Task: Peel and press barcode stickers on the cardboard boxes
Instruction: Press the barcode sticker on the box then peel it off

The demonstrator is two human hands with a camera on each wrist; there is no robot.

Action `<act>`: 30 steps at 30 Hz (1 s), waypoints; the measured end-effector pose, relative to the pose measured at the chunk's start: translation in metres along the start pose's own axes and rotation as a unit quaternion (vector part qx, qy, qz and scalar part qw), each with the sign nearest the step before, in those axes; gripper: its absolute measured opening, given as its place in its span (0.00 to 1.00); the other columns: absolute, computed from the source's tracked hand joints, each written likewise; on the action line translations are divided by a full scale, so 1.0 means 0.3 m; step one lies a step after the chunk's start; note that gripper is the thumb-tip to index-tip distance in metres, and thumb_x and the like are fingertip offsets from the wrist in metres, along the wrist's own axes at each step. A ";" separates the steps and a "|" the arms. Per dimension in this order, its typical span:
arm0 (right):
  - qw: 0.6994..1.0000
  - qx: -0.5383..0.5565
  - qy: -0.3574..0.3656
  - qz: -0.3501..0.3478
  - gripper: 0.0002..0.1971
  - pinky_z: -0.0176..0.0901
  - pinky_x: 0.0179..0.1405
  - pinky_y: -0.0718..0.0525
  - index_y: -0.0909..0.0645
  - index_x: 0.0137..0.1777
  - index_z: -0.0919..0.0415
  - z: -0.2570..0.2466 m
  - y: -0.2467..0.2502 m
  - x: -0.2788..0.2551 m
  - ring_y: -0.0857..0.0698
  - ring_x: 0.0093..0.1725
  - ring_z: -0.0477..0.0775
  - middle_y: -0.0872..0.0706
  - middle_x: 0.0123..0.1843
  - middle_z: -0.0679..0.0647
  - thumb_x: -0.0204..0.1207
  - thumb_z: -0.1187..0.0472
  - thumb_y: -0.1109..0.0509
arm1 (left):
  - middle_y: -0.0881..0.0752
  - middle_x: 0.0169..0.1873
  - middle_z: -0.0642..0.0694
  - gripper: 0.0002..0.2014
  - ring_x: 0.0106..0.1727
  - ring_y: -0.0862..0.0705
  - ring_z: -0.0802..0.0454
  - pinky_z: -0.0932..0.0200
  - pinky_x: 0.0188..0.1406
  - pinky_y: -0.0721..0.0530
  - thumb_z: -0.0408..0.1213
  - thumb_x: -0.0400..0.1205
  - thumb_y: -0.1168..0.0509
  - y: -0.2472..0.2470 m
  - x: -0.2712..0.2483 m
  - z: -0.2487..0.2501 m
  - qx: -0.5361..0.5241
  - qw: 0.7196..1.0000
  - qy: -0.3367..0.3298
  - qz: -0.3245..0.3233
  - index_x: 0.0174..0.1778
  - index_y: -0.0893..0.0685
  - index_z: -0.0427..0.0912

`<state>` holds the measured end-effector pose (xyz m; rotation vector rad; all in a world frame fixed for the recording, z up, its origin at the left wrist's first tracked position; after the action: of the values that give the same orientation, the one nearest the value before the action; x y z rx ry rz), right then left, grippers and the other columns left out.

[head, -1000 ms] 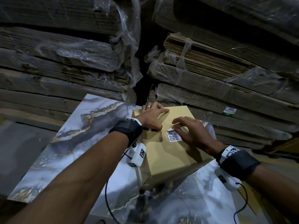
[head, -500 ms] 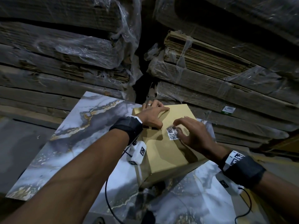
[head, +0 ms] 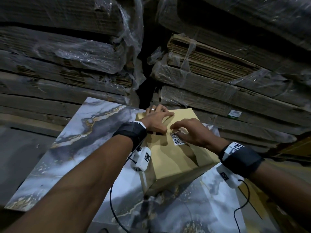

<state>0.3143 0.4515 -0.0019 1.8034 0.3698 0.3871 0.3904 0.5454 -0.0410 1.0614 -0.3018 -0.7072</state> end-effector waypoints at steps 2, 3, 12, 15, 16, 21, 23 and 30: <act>1.000 -0.001 0.009 0.006 0.11 0.51 0.55 0.13 0.09 0.60 0.55 -0.003 0.011 -0.001 0.08 0.53 0.53 0.06 0.54 0.50 0.79 0.62 0.24 | 0.34 0.68 0.49 0.51 0.66 0.36 0.46 0.51 0.68 0.43 0.45 0.54 0.39 0.002 -0.003 0.002 -0.004 1.000 0.001 0.001 0.82 0.30 0.60; 1.000 -0.001 0.011 0.010 0.10 0.50 0.55 0.13 0.09 0.59 0.55 -0.001 0.014 -0.005 0.08 0.53 0.51 0.06 0.54 0.48 0.79 0.62 0.23 | 0.34 0.68 0.49 0.51 0.66 0.36 0.46 0.51 0.69 0.43 0.45 0.54 0.39 0.002 -0.002 0.002 -0.006 1.000 0.001 0.002 0.82 0.29 0.60; 0.993 0.063 -0.014 0.100 0.10 0.44 0.52 0.14 0.06 0.54 0.52 0.030 0.049 -0.087 0.12 0.51 0.44 0.07 0.51 0.43 0.77 0.65 0.20 | 0.34 0.66 0.51 0.52 0.65 0.35 0.46 0.50 0.68 0.40 0.45 0.53 0.37 -0.006 0.006 -0.006 -0.002 1.000 0.000 0.004 0.82 0.29 0.62; 0.991 0.069 -0.032 0.113 0.09 0.44 0.53 0.13 0.06 0.54 0.51 0.036 0.052 -0.096 0.12 0.51 0.43 0.07 0.51 0.43 0.77 0.64 0.19 | 0.34 0.66 0.51 0.52 0.65 0.35 0.46 0.49 0.68 0.39 0.46 0.53 0.36 -0.005 0.007 -0.005 0.000 1.000 0.001 0.004 0.82 0.29 0.62; 0.990 0.070 -0.037 0.114 0.09 0.44 0.53 0.13 0.06 0.54 0.51 0.037 0.054 -0.101 0.12 0.51 0.43 0.08 0.51 0.44 0.77 0.63 0.19 | 0.34 0.66 0.51 0.52 0.65 0.35 0.46 0.49 0.69 0.40 0.46 0.53 0.36 -0.005 0.008 -0.006 -0.001 1.000 0.001 0.003 0.82 0.29 0.62; 0.990 0.063 -0.027 0.126 0.10 0.42 0.52 0.13 0.06 0.55 0.49 0.032 0.050 -0.134 0.13 0.50 0.43 0.09 0.52 0.46 0.77 0.62 0.19 | 0.33 0.68 0.51 0.51 0.65 0.36 0.47 0.53 0.65 0.44 0.47 0.54 0.36 -0.010 0.015 -0.013 -0.007 1.000 -0.003 0.005 0.82 0.29 0.62; 0.988 0.067 -0.029 0.136 0.09 0.41 0.52 0.12 0.06 0.55 0.49 0.044 0.051 -0.149 0.13 0.50 0.41 0.09 0.51 0.46 0.77 0.61 0.19 | 0.33 0.68 0.51 0.50 0.65 0.36 0.47 0.52 0.65 0.43 0.48 0.55 0.36 -0.011 0.019 -0.013 -0.007 1.000 -0.004 0.009 0.82 0.28 0.62; 0.991 0.049 -0.015 0.125 0.12 0.38 0.53 0.13 0.08 0.61 0.47 0.037 0.033 -0.196 0.14 0.53 0.42 0.11 0.56 0.47 0.79 0.60 0.22 | 0.32 0.69 0.52 0.44 0.69 0.35 0.46 0.51 0.65 0.46 0.57 0.60 0.36 -0.018 0.032 -0.024 -0.022 1.000 -0.003 0.017 0.80 0.27 0.64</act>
<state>0.2670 0.4135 0.0007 1.9566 0.1431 0.5240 0.3995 0.5423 -0.0501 1.0112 -0.3064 -0.6842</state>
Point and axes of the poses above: each hand's wrist, its own x-axis towards the middle knuckle, its own y-axis out of the back of the hand, z = x × y, the point moved 9 cm from there along x, towards the middle knuckle
